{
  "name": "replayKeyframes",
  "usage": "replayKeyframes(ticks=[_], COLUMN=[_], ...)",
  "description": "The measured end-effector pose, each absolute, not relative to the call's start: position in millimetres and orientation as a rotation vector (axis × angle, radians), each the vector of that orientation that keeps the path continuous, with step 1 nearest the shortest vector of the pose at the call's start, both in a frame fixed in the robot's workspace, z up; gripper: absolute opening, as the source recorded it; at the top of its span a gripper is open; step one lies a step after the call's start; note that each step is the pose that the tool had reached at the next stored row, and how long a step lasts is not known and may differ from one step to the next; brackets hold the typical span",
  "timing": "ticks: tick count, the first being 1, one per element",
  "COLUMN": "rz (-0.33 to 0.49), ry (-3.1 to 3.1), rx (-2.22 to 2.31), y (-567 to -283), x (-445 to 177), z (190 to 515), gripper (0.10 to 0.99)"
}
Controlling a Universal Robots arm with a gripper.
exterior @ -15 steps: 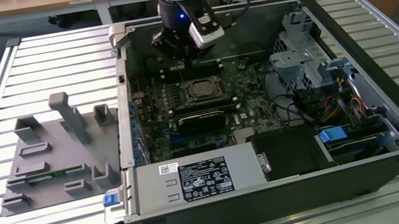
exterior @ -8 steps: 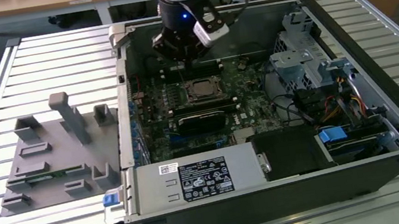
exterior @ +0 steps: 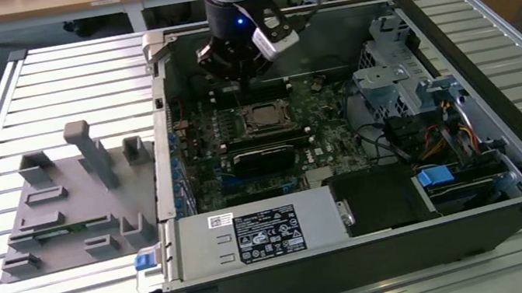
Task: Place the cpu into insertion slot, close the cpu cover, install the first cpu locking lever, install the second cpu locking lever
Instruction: 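Install the first cpu locking lever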
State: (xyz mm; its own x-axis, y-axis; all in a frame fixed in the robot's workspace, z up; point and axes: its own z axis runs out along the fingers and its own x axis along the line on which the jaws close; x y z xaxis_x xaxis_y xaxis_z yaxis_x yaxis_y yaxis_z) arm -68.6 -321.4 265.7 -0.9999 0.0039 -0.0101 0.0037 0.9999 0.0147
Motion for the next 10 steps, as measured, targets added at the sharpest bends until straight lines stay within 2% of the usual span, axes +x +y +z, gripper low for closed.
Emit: replayKeyframes(ticks=[10], rz=[0.023], ry=[3.131], rx=[0.006], y=[-321.4], x=[-79.1], z=[265.6], gripper=[0.106])
